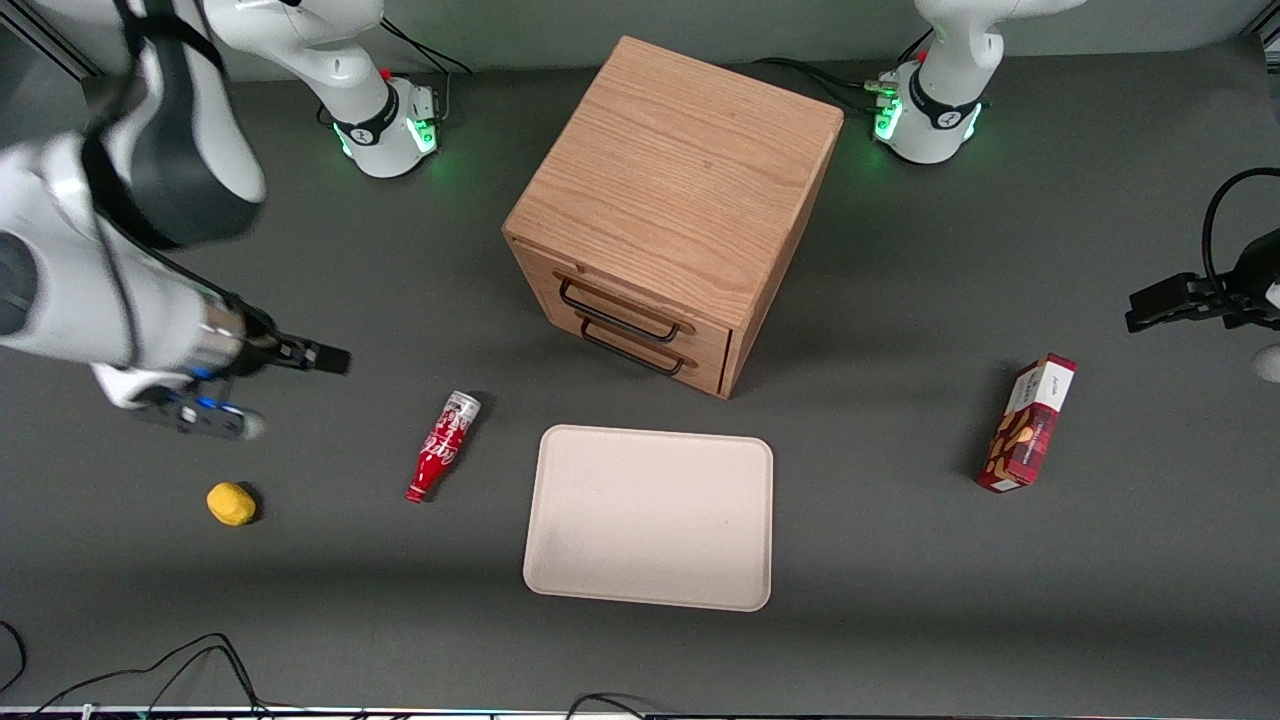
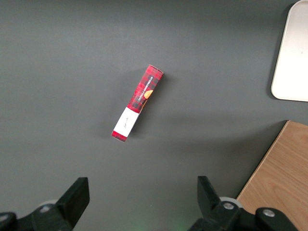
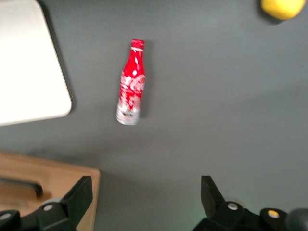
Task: Place coke bottle on tray
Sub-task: 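Move the right gripper down over the red Coca-Cola bottle, then close the right gripper around the bottle's body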
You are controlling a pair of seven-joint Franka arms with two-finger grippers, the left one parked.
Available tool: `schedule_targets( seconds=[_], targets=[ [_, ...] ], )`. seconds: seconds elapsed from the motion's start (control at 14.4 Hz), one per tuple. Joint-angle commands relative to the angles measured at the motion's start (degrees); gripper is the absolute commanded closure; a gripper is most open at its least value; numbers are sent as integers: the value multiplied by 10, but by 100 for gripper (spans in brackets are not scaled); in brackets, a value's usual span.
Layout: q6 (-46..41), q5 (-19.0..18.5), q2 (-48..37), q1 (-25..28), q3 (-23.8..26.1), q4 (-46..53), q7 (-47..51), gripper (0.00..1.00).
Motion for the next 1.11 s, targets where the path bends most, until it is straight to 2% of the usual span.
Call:
schedule_targets(
  seconds=[0.0, 0.21, 0.42, 0.62, 1.04],
  targets=[
    [56, 11, 50, 19, 8, 8, 67, 0],
    [168, 3, 61, 39, 8, -69, 119, 0],
    [288, -18, 54, 46, 8, -173, 129, 0],
    [394, -65, 65, 46, 8, -241, 165, 0],
    [447, -76, 117, 45, 8, -245, 179, 0]
  ],
)
